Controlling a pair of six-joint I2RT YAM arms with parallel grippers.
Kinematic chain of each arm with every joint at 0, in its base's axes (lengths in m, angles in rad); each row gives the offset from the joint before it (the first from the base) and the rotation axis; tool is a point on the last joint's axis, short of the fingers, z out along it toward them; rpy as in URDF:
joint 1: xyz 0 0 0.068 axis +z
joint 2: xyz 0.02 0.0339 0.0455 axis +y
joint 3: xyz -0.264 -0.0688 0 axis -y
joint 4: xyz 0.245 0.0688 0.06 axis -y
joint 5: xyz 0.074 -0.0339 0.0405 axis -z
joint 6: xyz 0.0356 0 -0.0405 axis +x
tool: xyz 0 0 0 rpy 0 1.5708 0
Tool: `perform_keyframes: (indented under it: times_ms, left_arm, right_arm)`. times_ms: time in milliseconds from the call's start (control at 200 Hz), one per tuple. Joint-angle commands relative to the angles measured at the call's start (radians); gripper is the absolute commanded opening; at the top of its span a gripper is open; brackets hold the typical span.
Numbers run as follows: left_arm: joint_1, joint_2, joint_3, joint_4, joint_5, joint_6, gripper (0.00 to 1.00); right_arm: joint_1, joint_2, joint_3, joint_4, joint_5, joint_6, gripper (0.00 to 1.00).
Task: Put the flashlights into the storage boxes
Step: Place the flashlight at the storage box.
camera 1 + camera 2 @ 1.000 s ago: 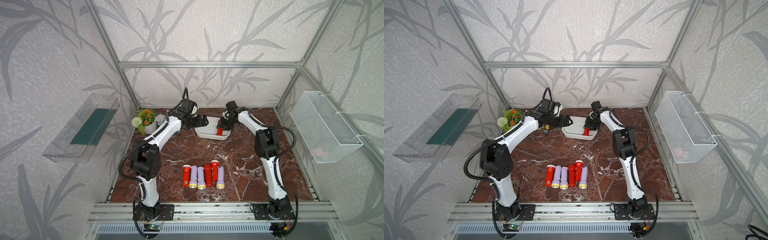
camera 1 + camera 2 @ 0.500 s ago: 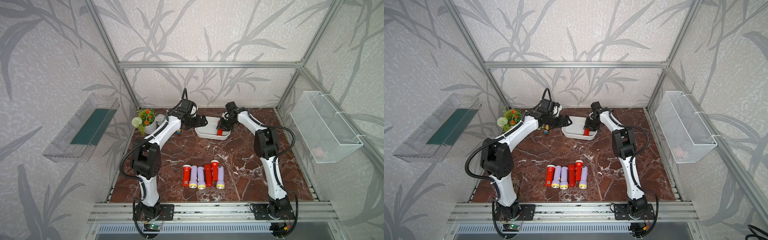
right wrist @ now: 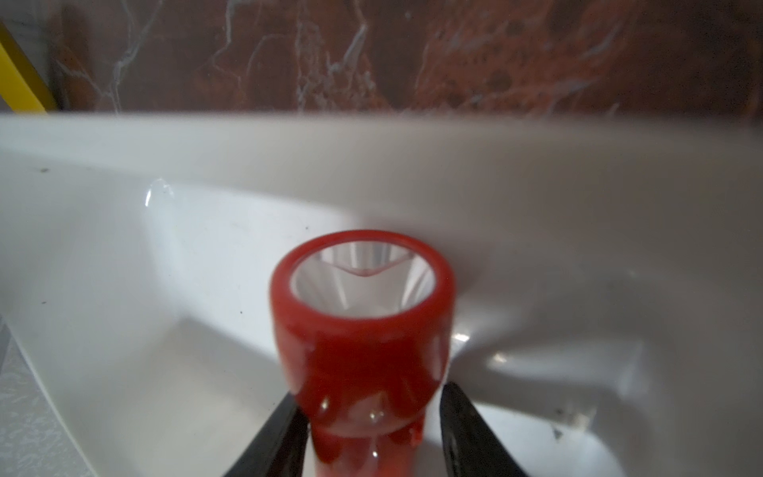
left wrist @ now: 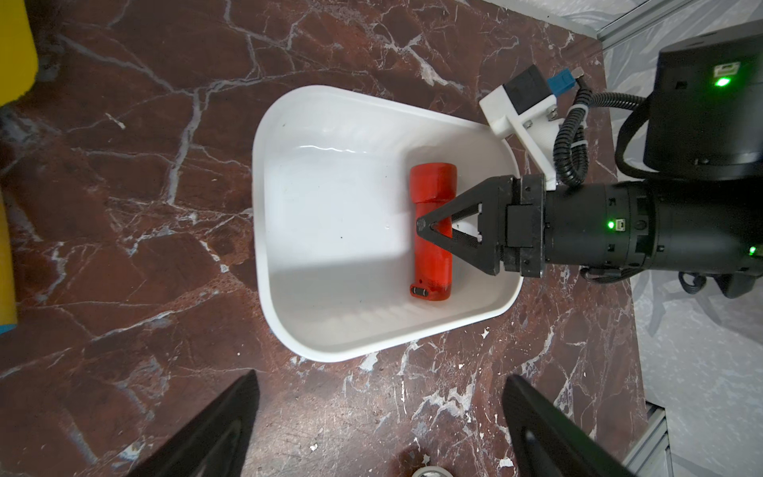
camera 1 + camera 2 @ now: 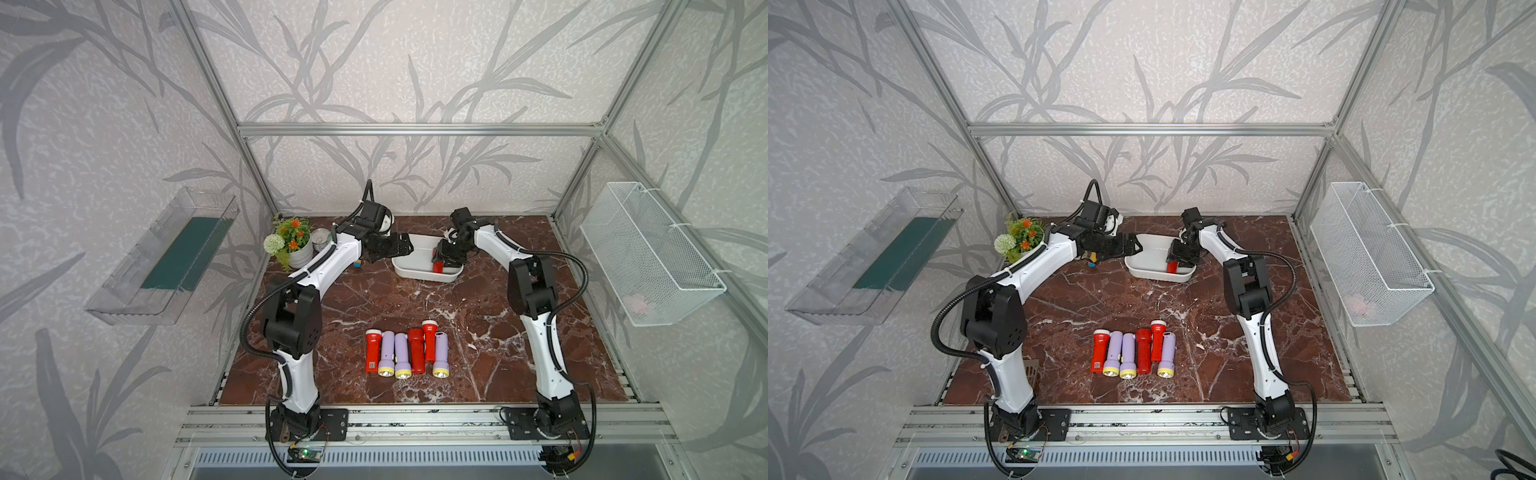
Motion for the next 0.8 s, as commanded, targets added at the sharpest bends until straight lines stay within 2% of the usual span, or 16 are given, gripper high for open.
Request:
perform_keyframes:
  times_ms: [0,375,555,795]
  left_arm:
    - [0.009,-0.032,-0.018,0.007,0.006,0.016,0.95]
    - [0.031,-0.016,-0.004,0.005,-0.032,0.045,0.94]
    - [0.045,0.008,0.007,0.020,-0.049,0.046,0.94]
    - [0.049,0.107,0.109,-0.050,-0.084,0.069,0.94]
  right_arm:
    - [-0.004,-0.019,-0.034,-0.001,-0.009,-0.002,0.56]
    - [-0.002,-0.145,-0.043,0.025,-0.020,-0.047,0.60]
    - [-0.001,-0.216,-0.072,0.039,-0.076,-0.030,0.60]
    - [0.000,-0.382,-0.182,-0.020,-0.013,-0.103,0.61]
